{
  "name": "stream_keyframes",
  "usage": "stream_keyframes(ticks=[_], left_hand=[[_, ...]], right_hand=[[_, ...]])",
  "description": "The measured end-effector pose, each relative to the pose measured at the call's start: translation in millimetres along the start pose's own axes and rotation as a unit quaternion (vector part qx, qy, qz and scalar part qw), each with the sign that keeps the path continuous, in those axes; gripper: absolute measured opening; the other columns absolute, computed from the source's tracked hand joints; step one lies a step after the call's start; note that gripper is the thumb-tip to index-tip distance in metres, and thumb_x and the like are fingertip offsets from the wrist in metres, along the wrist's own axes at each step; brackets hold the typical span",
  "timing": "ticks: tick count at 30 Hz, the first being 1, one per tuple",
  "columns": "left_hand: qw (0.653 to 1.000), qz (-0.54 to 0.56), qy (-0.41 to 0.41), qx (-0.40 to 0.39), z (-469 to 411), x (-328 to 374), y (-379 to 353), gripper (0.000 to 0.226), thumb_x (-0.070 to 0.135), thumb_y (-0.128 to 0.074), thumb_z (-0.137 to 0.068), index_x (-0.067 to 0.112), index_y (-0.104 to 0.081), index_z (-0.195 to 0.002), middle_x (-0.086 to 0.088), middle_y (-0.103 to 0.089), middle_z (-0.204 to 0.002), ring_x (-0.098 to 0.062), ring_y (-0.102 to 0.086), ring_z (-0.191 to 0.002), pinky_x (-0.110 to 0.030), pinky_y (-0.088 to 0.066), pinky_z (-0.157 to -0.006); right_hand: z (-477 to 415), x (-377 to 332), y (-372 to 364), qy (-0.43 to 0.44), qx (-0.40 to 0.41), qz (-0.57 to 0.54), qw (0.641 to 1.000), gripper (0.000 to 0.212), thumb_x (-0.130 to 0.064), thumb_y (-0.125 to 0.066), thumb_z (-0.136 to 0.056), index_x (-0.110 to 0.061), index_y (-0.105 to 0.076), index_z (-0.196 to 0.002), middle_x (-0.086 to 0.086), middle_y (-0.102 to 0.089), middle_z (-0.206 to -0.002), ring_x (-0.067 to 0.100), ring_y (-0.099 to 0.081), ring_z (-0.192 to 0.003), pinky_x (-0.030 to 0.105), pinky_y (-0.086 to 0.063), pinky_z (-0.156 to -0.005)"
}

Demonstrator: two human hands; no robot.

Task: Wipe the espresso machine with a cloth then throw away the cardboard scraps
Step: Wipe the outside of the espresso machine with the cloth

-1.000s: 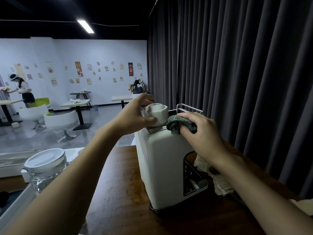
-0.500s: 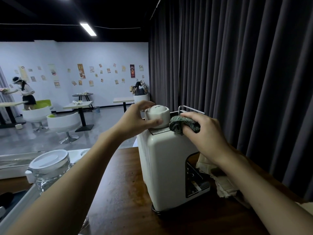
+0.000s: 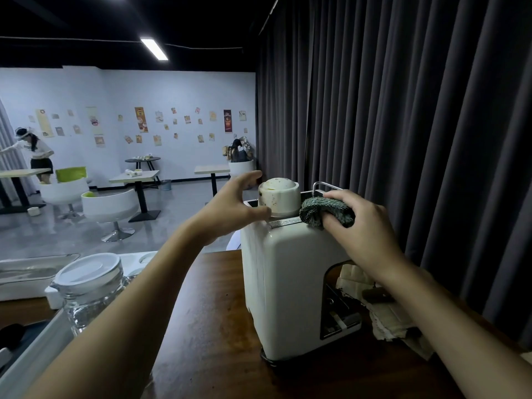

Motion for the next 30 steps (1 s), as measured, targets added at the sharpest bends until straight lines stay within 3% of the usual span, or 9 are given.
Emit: stream_keyframes(ticks=[3,6,12,16,19,22,24,27,30], left_hand=[[0.999,0.034,-0.004,-0.022,2,0,-5,0.085,0.009,-0.078,-0.081,0.024,-0.034,-0.153,0.01,-0.049,-0.146,0.005,-0.044,-0.127,-0.022,-0.04,-0.104],[1.0,0.025,-0.011,0.002,1,-2,-3,0.078,0.009,-0.077,-0.082,0.026,-0.039,-0.148,0.009,-0.057,-0.135,0.023,-0.05,-0.104,0.0,-0.042,-0.079],[0.999,0.04,-0.008,-0.019,1,-1,1,0.082,-0.001,-0.069,-0.085,0.025,-0.032,-0.153,0.006,-0.044,-0.151,-0.004,-0.038,-0.132,-0.015,-0.037,-0.097],[0.998,0.064,-0.007,-0.02,-2,-3,-5,0.072,-0.002,-0.068,-0.086,0.023,-0.038,-0.147,0.003,-0.055,-0.141,-0.01,-0.05,-0.13,-0.001,-0.046,-0.071],[0.998,0.055,-0.011,0.009,-4,-5,-3,0.064,0.001,-0.068,-0.086,0.025,-0.043,-0.141,-0.005,-0.055,-0.132,-0.017,-0.054,-0.124,-0.001,-0.046,-0.075],[0.997,0.07,-0.005,-0.018,-2,-2,-1,0.074,-0.004,-0.066,-0.086,0.024,-0.037,-0.148,-0.004,-0.051,-0.145,-0.017,-0.049,-0.133,-0.024,-0.051,-0.099],[0.997,0.07,-0.008,-0.02,-2,-1,0,0.074,-0.005,-0.065,-0.085,0.023,-0.037,-0.147,-0.001,-0.055,-0.142,-0.014,-0.053,-0.129,-0.015,-0.051,-0.087],[0.999,0.043,-0.01,0.013,-1,-4,4,0.062,-0.001,-0.065,-0.087,0.026,-0.042,-0.137,0.0,-0.059,-0.129,-0.012,-0.056,-0.116,-0.003,-0.045,-0.069],[0.999,0.027,-0.019,0.037,3,-5,8,0.059,-0.003,-0.06,-0.087,0.028,-0.043,-0.135,0.002,-0.053,-0.128,-0.012,-0.051,-0.121,-0.013,-0.042,-0.089]], right_hand=[[0,-1,1,-0.003,0.001,0.002,1.0,0.034,-0.015,-0.069,-0.086,-0.017,-0.068,-0.12,-0.004,-0.07,-0.115,0.008,-0.062,-0.106,0.025,-0.048,-0.094],[0,-1,2,-0.003,0.005,0.003,1.0,0.033,-0.014,-0.069,-0.086,-0.016,-0.068,-0.119,-0.003,-0.07,-0.114,0.009,-0.062,-0.106,0.027,-0.049,-0.094],[0,1,3,-0.004,0.003,0.008,1.0,0.031,-0.014,-0.069,-0.086,-0.016,-0.069,-0.118,-0.003,-0.071,-0.112,0.009,-0.063,-0.104,0.024,-0.048,-0.092],[1,0,1,0.001,0.0,0.013,1.0,0.033,-0.015,-0.069,-0.086,-0.017,-0.068,-0.119,-0.004,-0.07,-0.114,0.005,-0.061,-0.105,0.015,-0.045,-0.092],[1,-2,-1,0.007,0.0,0.008,1.0,0.032,-0.013,-0.069,-0.086,-0.016,-0.069,-0.118,-0.005,-0.07,-0.113,-0.001,-0.057,-0.1,-0.002,-0.035,-0.084],[2,-6,-5,0.017,-0.003,0.005,1.0,0.031,-0.013,-0.07,-0.085,-0.016,-0.069,-0.116,-0.004,-0.071,-0.11,0.003,-0.06,-0.098,0.006,-0.043,-0.086],[2,-7,-6,0.02,-0.003,0.007,1.0,0.03,-0.014,-0.069,-0.085,-0.016,-0.069,-0.116,-0.004,-0.071,-0.11,0.005,-0.061,-0.1,0.012,-0.045,-0.088],[2,-6,-6,0.02,0.0,-0.001,1.0,0.03,-0.013,-0.07,-0.085,-0.016,-0.069,-0.115,-0.006,-0.071,-0.108,-0.001,-0.058,-0.097,0.0,-0.038,-0.084],[2,-5,-7,0.017,0.003,-0.001,1.0,0.03,-0.014,-0.07,-0.084,-0.017,-0.07,-0.114,-0.006,-0.071,-0.106,0.001,-0.059,-0.096,-0.002,-0.036,-0.082]])
Point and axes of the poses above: each hand's wrist, its own z-axis away from the middle knuckle, its own y-axis out of the back of the hand, x = y × z, the point moved 1 cm from there along -z, towards the middle knuckle
